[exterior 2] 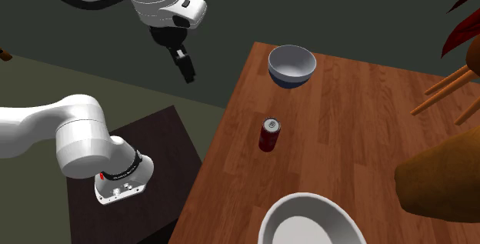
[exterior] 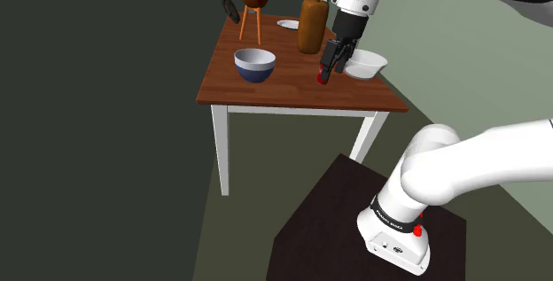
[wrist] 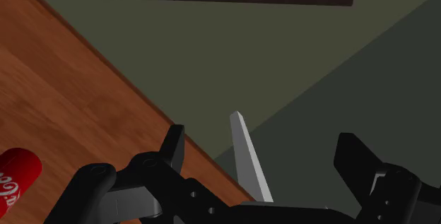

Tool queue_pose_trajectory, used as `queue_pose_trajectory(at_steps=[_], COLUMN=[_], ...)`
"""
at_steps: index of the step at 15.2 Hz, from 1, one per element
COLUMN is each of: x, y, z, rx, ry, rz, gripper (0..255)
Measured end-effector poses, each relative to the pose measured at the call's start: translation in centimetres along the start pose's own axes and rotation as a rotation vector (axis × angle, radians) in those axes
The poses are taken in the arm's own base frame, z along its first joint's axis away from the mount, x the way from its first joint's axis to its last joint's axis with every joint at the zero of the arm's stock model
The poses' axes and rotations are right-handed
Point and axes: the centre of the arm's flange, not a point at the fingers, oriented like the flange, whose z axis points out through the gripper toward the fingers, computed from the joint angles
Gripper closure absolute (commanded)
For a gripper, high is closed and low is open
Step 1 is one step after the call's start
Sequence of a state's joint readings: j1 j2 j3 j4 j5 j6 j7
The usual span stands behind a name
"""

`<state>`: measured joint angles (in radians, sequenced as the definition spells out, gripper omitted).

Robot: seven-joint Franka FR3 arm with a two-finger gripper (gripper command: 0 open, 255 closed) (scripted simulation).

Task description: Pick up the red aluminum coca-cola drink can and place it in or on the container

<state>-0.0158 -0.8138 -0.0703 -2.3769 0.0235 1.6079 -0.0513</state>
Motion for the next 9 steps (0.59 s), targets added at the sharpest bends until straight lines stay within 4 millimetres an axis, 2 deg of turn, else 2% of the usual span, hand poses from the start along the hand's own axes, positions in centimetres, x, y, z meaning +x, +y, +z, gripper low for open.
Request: queue_pose_trajectory(at_steps=[1, 3, 9], x=[0.0, 0.9, 4.1], y=[0.0, 1.3, 7.7], z=[0.0, 0.1, 0.7], rx=[0.0, -0.006, -0.037], ry=[0.0, 0.0, -0.001], rz=[0.0, -0.004, -0.025], gripper=[0, 0, 0])
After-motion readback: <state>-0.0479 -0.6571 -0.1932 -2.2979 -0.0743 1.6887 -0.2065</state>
